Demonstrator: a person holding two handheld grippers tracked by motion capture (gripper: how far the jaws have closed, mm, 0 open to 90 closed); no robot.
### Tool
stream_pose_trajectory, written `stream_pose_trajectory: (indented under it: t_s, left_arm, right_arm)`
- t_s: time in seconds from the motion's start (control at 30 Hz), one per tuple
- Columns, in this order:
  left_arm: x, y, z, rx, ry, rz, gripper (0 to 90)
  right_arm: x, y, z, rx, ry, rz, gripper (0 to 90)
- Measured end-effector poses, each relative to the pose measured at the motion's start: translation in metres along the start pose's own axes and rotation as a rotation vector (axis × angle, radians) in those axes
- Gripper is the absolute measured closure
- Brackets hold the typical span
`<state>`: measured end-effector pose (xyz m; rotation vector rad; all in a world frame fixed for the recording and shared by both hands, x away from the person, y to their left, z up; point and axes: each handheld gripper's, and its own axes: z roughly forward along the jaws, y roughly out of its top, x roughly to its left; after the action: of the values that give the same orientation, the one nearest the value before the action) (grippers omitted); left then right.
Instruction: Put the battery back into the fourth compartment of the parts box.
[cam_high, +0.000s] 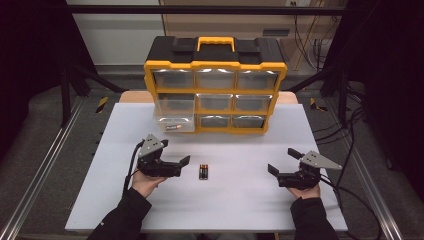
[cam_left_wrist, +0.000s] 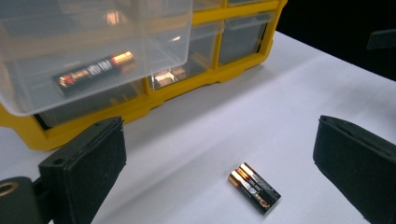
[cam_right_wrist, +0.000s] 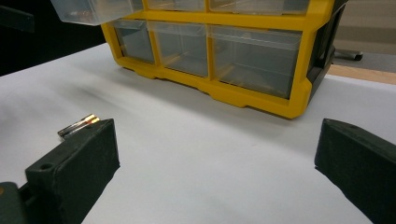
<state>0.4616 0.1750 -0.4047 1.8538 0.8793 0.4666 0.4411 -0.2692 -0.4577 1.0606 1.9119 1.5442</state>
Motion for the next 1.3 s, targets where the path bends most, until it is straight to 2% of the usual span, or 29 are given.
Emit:
stream_pose_trajectory:
  t_s: [0.17, 0.5, 0.63, 0.73, 0.87, 0.93, 1.03, 1.17, 1.2, 1.27, 1.3]
  left_arm:
    - [-0.005, -0.008, 0.012, 0.044, -0.015, -0.001, 2.1]
    - [-0.014, -0.022, 0.036, 0.136, -0.009, 0.001, 1.9]
    - [-0.017, -0.028, 0.046, 0.175, -0.002, -0.007, 1.9]
    - [-0.021, -0.033, 0.056, 0.221, 0.012, 0.002, 1.9]
    - [-0.024, -0.037, 0.063, 0.252, 0.017, -0.01, 2.3]
    - [-0.025, -0.04, 0.066, 0.278, 0.029, -0.003, 3.6]
    - [-0.026, -0.041, 0.069, 0.29, 0.039, -0.007, 5.5]
    - [-0.026, -0.043, 0.072, 0.301, 0.037, -0.023, 11.4]
    - [-0.026, -0.044, 0.074, 0.308, 0.041, -0.032, 15.3]
    - [-0.027, -0.045, 0.075, 0.317, 0.042, -0.031, 16.4]
    - [-0.027, -0.045, 0.075, 0.32, 0.043, -0.033, 19.8]
  right_arm:
    - [0.0, 0.0, 0.0, 0.002, 0.0, -0.001, 0.2]
    - [0.0, 0.0, 0.001, 0.002, 0.0, -0.005, 0.2]
    - [0.0, 0.0, 0.001, 0.003, 0.0, -0.007, 0.2]
    - [0.0, 0.0, 0.0, 0.002, 0.001, -0.001, 0.2]
    - [0.0, 0.0, 0.001, 0.002, 0.0, -0.005, 0.2]
    - [0.0, 0.0, 0.001, 0.002, 0.001, -0.004, 0.2]
    - [0.0, 0.0, 0.0, 0.002, 0.001, -0.001, 0.3]
    - [0.0, 0.0, 0.0, 0.002, 0.002, 0.0, 0.3]
    - [0.0, 0.0, 0.0, 0.001, 0.001, -0.002, 0.3]
    - [0.0, 0.0, 0.0, 0.002, 0.002, -0.002, 0.2]
    - [0.0, 0.0, 0.001, 0.002, 0.001, -0.004, 0.2]
